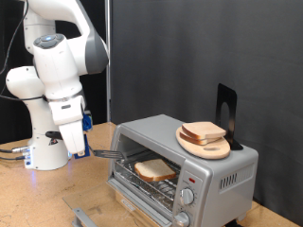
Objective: Make a piece of toast with the oven
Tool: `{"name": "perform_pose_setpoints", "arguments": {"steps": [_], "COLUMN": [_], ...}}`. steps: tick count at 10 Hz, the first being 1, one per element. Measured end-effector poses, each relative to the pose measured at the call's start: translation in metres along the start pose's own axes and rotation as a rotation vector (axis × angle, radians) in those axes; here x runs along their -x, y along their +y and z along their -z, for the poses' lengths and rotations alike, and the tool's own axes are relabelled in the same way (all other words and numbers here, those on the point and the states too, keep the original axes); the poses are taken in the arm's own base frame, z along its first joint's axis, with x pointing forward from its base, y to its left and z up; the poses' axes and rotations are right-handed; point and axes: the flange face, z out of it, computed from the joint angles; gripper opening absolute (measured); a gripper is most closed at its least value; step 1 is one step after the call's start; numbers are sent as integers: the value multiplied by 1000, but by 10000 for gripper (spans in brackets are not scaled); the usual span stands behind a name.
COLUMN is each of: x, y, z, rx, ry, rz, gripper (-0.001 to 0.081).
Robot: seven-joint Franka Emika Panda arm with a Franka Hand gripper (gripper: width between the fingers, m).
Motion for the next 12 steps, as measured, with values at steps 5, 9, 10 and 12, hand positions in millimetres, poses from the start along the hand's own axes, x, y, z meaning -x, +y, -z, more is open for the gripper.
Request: {"name": "perform_pose_setpoints", "arguments": {"steps": [5, 9, 10, 12], "x": [5, 10, 10, 5], "y": [30, 51, 50, 36], "z": [67, 113, 112, 106], "rx": [-187, -234, -234, -263], "ry": [52, 72, 71, 65], "rz": [-42, -50, -49, -24], "gripper": [266, 266, 266, 266]}}
